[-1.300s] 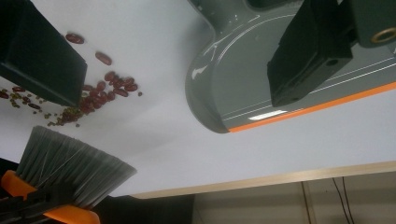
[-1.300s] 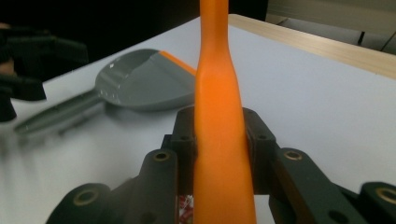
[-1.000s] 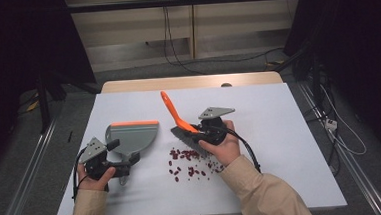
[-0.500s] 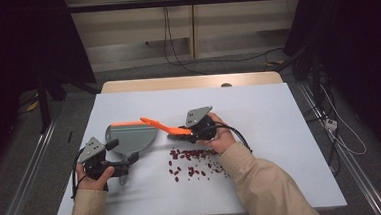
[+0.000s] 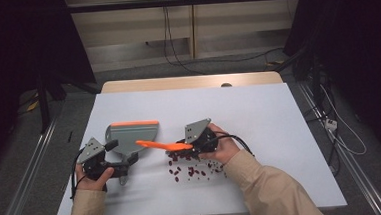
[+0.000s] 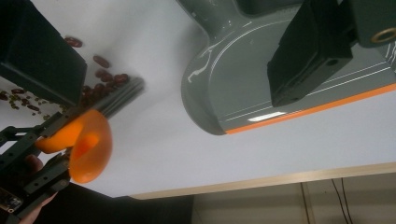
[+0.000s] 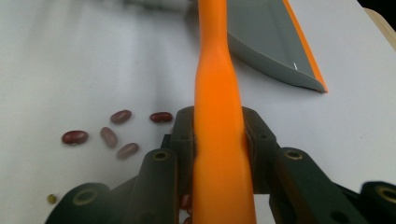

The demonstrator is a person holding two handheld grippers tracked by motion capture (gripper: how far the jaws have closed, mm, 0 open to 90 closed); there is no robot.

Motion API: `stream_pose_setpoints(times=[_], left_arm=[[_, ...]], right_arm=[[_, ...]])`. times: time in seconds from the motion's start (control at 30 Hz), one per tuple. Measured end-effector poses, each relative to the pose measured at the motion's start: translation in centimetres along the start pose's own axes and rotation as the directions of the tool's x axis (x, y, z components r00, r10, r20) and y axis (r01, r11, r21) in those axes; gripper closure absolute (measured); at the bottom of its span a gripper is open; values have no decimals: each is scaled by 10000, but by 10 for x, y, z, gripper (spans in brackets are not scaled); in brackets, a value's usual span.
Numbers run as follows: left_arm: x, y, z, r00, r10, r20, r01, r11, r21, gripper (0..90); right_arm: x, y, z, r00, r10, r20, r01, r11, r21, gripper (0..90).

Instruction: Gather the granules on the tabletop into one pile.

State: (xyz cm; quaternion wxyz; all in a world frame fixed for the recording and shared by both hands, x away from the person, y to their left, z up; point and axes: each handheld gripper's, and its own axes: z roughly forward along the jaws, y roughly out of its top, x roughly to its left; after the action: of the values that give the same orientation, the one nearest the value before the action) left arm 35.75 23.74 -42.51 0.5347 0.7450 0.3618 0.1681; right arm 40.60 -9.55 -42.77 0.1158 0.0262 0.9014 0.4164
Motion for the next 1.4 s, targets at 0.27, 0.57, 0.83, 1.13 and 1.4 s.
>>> stream_pose_setpoints(times=[0.27, 0.57, 0.83, 1.13, 1.4], left_arm=[[0, 0, 0, 10000, -19, -16, 19, 10000, 1, 46], [0, 0, 1, 10000, 25, 1, -25, 10000, 40, 46], [0, -1, 1, 10000, 11, -38, -11, 10000, 56, 46], [-2, -1, 1, 10000, 52, -46, -52, 10000, 76, 46], [-2, 0, 1, 10000, 51, -39, -50, 10000, 49, 45]], right_arm=[[-7, -5, -22, 9969, 431, 653, -393, 9975, -591, 713], [-26, -39, -51, 9841, 763, 1602, -787, 9969, 86, 713], [-10, -56, -59, 9850, 988, 1413, -1010, 9949, 81, 712], [3, -50, -62, 9882, 1118, 1050, -1126, 9936, 14, 713], [-4, -40, -70, 9625, 2034, 1796, -1924, 9783, -773, 713]])
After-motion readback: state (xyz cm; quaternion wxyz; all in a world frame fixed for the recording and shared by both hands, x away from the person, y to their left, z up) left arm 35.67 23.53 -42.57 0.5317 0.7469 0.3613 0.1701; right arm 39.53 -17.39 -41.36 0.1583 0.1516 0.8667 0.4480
